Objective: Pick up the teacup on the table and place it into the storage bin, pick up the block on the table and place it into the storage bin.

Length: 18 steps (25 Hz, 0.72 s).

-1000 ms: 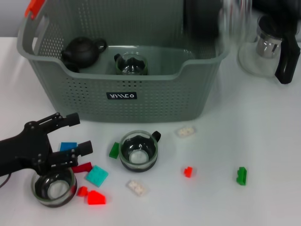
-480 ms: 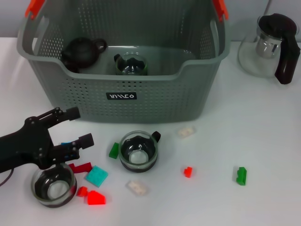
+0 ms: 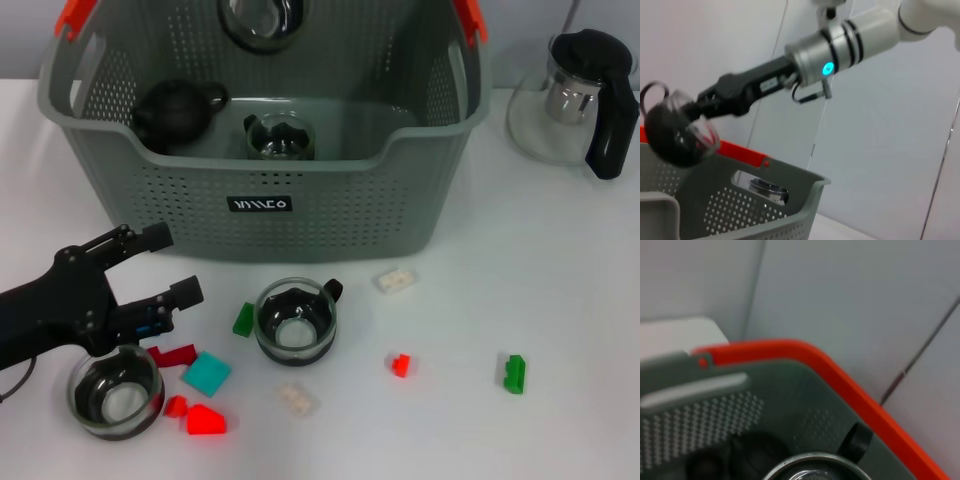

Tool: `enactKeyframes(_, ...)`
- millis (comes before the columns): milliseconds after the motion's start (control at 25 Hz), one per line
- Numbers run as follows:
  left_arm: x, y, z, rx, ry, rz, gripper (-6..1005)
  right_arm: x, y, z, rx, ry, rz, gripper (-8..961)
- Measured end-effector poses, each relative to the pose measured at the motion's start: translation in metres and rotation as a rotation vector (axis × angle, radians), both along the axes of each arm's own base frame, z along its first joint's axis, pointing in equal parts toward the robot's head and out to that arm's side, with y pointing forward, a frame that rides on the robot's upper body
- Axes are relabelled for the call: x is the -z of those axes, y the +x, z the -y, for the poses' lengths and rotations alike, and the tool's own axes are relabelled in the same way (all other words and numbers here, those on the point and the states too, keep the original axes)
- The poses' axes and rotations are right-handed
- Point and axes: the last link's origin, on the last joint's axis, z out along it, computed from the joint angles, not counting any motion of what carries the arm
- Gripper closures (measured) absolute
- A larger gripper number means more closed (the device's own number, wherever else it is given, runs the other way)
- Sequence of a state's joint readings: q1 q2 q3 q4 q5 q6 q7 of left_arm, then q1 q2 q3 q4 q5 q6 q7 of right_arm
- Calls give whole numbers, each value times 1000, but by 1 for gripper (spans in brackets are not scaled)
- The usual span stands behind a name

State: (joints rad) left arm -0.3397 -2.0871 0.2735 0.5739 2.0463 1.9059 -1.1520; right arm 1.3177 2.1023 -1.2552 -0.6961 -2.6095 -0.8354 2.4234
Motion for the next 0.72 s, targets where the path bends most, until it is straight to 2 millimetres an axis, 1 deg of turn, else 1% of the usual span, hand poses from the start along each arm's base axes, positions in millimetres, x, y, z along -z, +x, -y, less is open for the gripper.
enactKeyframes(160,0,-1,0,-6,6,7,153,16,12,-6,2,25,34,904)
enactKeyframes(400,0,-1,1,-8,7,7,154,36,32,-1,-1,15,69,905)
enactKeyframes(480,0,-1,1,-8,7,7,155,39,36,1,6,5,66,905)
enactKeyframes(720,1,0,0,-7,7,16,156,42,47,-1,25,21,74,906)
